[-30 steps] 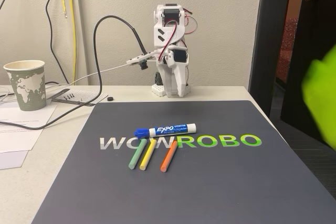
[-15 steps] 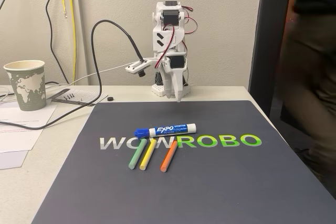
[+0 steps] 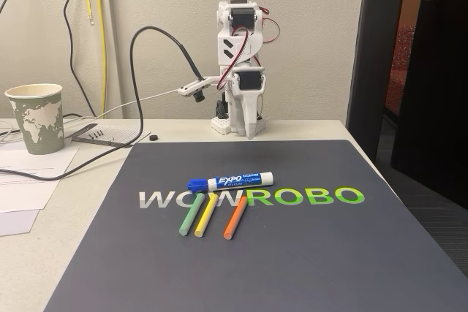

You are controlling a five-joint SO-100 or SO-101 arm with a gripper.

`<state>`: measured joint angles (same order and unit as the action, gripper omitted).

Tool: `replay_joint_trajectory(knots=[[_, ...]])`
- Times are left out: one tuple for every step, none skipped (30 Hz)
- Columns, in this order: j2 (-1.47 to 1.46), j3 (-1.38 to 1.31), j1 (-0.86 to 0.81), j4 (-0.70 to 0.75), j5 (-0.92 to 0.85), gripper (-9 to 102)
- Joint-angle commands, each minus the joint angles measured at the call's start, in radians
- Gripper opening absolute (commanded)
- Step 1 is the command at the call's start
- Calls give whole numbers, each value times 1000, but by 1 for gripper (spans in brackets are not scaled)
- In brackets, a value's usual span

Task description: Pick up the blue marker.

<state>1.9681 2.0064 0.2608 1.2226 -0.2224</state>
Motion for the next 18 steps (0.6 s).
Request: replay_joint_trajectory(knots=[[-12,-46,8,-57,51,16],[-21,-44,8,-74,64,16],[-32,-44,8,-89,78,15],[-46,-43,6,-109,92,15],[-57,-43,6,-124,103,14],[-69,-43,6,-138,114,13],[-80,-43,3,-152,123,12],[-92,-43,2,-163,130,11],[-106,-46,-2,-170,138,11],[-114,-46,-3,-176,144,10],[-124,-46,-3,-186,152,9],[-135,-46,-3,-195,163,9],[-144,-46,-3,-204,169,8],[-152,-46,-3,-215,172,8],[-163,-46,-3,-225,173,7],[-172,-46,-3,-235,173,7],[-181,-46,-3,-242,170,7],[-189,-46,-3,-250,169,8]])
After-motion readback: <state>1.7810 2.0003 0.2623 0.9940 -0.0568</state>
